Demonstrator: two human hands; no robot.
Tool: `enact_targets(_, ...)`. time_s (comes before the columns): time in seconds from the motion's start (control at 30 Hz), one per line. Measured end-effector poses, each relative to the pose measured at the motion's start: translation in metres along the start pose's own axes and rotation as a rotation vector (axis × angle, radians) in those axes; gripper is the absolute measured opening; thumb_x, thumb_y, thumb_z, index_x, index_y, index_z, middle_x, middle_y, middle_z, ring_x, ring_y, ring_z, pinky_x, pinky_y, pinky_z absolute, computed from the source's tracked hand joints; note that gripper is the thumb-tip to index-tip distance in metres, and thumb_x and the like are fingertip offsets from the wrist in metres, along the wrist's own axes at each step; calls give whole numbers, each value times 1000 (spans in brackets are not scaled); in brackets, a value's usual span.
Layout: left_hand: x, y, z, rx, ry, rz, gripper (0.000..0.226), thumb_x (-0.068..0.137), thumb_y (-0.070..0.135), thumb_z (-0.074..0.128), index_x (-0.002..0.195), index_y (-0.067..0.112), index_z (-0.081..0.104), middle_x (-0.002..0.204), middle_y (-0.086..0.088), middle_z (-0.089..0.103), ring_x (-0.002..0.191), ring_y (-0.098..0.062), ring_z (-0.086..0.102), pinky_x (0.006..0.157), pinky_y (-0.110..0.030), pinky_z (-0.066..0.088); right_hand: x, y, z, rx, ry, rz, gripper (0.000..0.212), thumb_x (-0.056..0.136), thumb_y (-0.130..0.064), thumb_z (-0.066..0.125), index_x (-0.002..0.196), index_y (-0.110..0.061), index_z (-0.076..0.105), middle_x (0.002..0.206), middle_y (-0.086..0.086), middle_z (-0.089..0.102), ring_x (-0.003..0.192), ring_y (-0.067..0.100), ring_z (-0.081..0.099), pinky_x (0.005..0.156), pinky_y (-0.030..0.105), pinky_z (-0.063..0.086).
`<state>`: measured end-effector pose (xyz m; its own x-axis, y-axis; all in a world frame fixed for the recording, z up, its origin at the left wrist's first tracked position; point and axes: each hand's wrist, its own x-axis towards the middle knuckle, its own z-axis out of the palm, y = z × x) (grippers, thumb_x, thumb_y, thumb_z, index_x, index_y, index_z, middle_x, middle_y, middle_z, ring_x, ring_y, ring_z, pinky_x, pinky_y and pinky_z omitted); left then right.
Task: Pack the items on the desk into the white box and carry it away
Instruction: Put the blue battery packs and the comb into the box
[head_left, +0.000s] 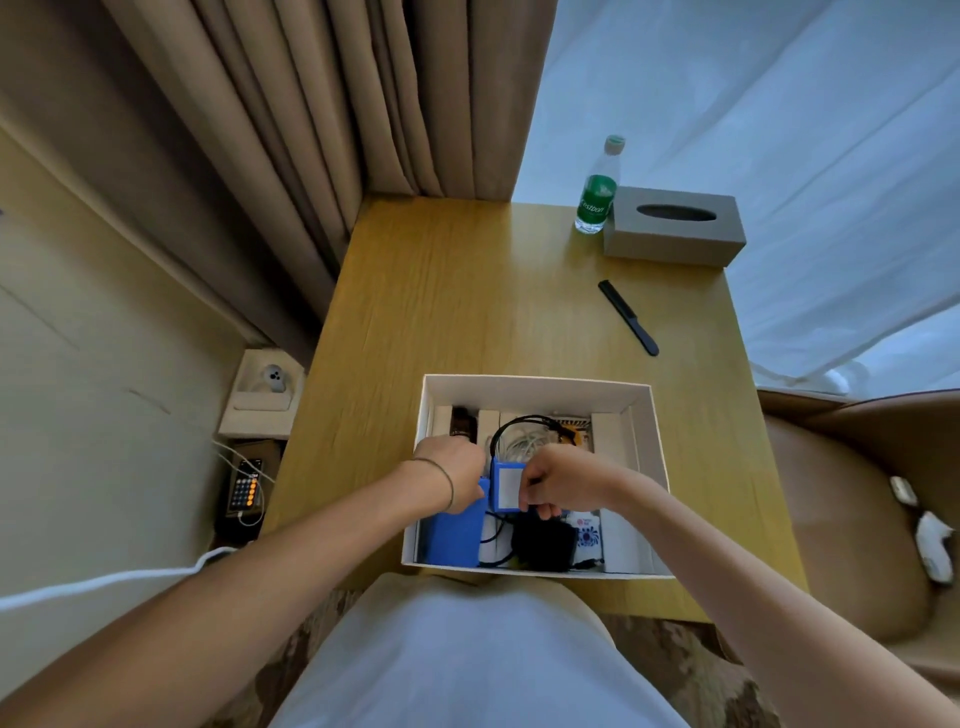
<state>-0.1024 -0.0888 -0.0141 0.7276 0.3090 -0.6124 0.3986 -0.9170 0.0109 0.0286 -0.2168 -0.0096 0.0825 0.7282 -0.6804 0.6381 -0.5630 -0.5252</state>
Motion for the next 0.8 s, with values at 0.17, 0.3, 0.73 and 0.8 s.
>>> enact_targets(0.17,2,2,2,81,33,17,23,98,34,58,104,13,65,103,-7,63,91,-24,61,69,-34,48,0,7,7,-91,169,-14,14,96,-16,62,100,-18,75,90,-6,71,67,-4,56,60,14,39)
enact_targets(0.3,-3,1,2,24,78,28,18,100,31,54,90,16,60,91,-5,62,78,-18,56,67,-32,46,-8,10,10,-136,283,-46,19,96,-15,61,110,-19,74,110,-4,73,87,6,64,75,20,54)
enact_targets(0.73,24,-41,-13,-960,794,-319,36,98,38,54,130,21,57,122,1,60,108,-17,57,84,-38,54,-23,37,-88,280,968,20,17,94,-17,61,99,-19,77,91,-9,76,82,3,69,73,21,56)
enact_targets(0.8,32,-40,-14,-1124,683,-361,36,102,42,46,125,19,61,114,-2,66,104,-20,62,80,-37,52,-10,56,-112,370,1027,75,18,94,-17,60,98,-17,77,89,-5,76,79,5,69,71,26,58)
